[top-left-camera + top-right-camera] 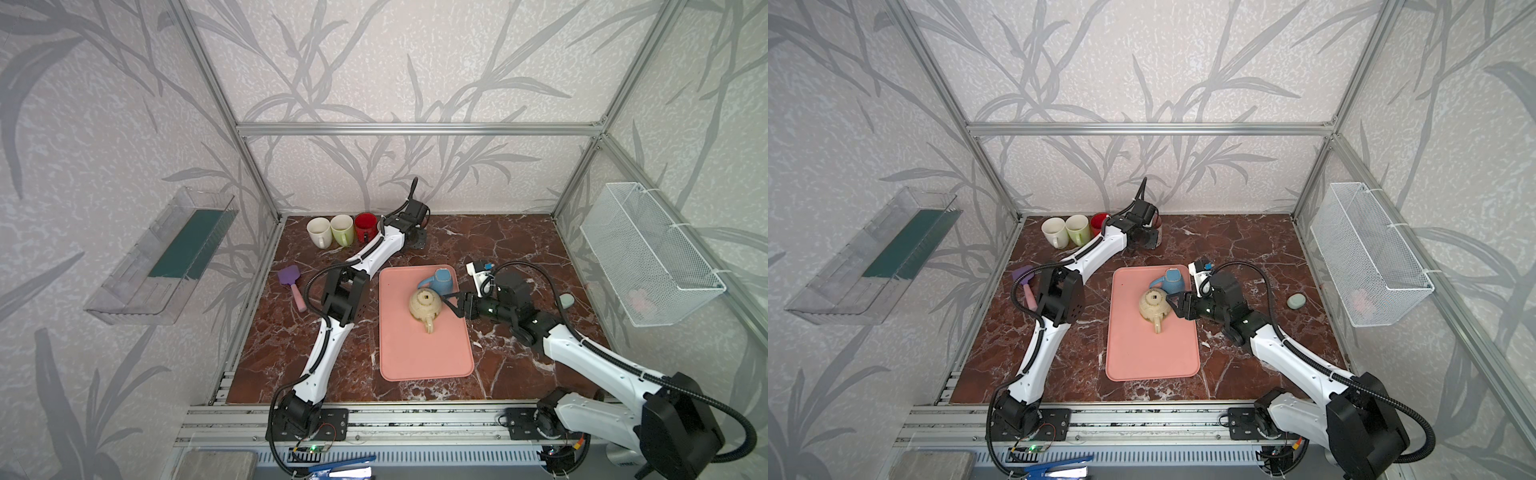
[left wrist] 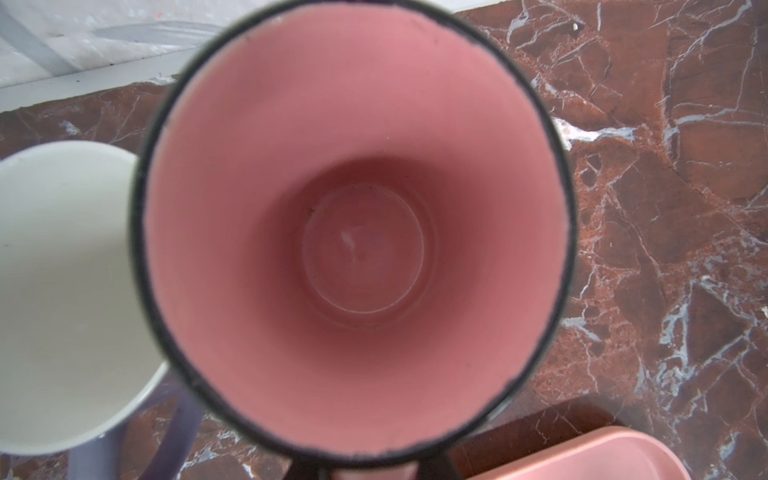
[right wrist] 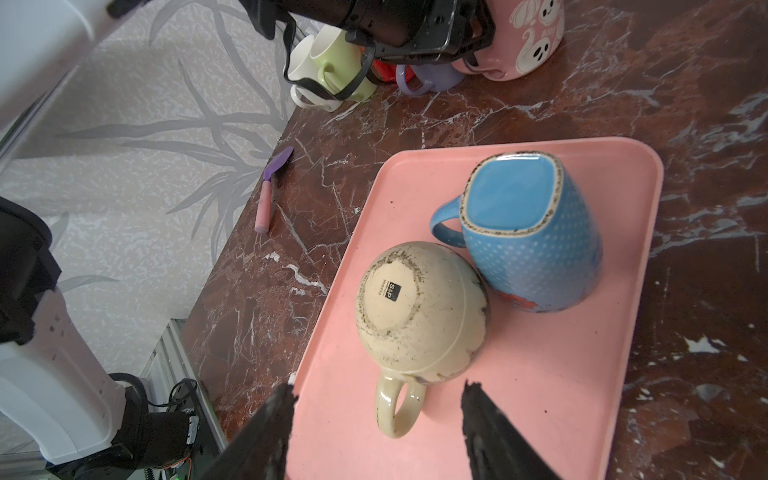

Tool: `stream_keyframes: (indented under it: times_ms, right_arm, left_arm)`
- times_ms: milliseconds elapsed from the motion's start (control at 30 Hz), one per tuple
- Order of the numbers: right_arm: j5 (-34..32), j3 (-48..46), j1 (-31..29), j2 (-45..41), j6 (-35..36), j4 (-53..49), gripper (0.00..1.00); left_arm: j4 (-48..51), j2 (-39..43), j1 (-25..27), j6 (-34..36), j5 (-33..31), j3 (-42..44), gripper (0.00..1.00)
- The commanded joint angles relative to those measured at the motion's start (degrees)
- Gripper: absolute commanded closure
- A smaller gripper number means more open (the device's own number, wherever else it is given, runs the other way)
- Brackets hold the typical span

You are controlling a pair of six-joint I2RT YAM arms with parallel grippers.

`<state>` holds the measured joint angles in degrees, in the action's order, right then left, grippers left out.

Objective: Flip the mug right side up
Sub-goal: 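Carry the upright pink mug with the left gripper beside the lavender mug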

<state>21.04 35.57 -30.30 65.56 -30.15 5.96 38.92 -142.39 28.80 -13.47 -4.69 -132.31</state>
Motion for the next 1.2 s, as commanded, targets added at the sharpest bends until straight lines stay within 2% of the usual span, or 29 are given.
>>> stream_keyframes:
  times_ms: [0,200,400,700,767,833,1033,1167]
  right_arm:
    - [0.51,-0.42,0.22,0.53,0.01,1.32,0.36]
    - [0.69,-0.36,0.2,0.23,-0.08,1.1,0.36]
    - [0.7,-0.34,0.16,-0.48,0.01,0.9,0.36]
    - [0.71,-0.17,0.2,-1.64,0.18,0.28,0.36]
    - [0.69,-0.1,0.21,-1.92,0.18,0.17,0.36]
    - [0.69,-0.03,0.19,-2.19,0.27,-0.02,0.36]
    - [0.24,1.06,0.09,-2.73,0.9,-2.16,0.36]
    - [-4.21,4.35,-1.13,-2.23,3.71,-9.32,0.35]
  left_arm:
    - [-2.28,-0.41,-0.26,1.23,-1.99,-3.48,1.0]
    - [-1.85,0.08,-0.23,1.18,-2.37,-2.82,0.99]
    - [-1.2,0.62,-0.04,1.03,-2.39,-2.34,0.81]
    - [-1.28,3.13,0.68,1.28,-3.04,0.41,0.68]
    - [-1.27,4.29,0.97,1.51,-3.4,1.2,0.57]
    - [-1.24,5.52,1.39,1.75,-3.71,2.3,0.51]
    - [-2.37,11.45,3.01,1.73,-4.96,8.54,0.5]
    - [-4.13,17.34,4.08,0.95,-5.74,14.66,0.48]
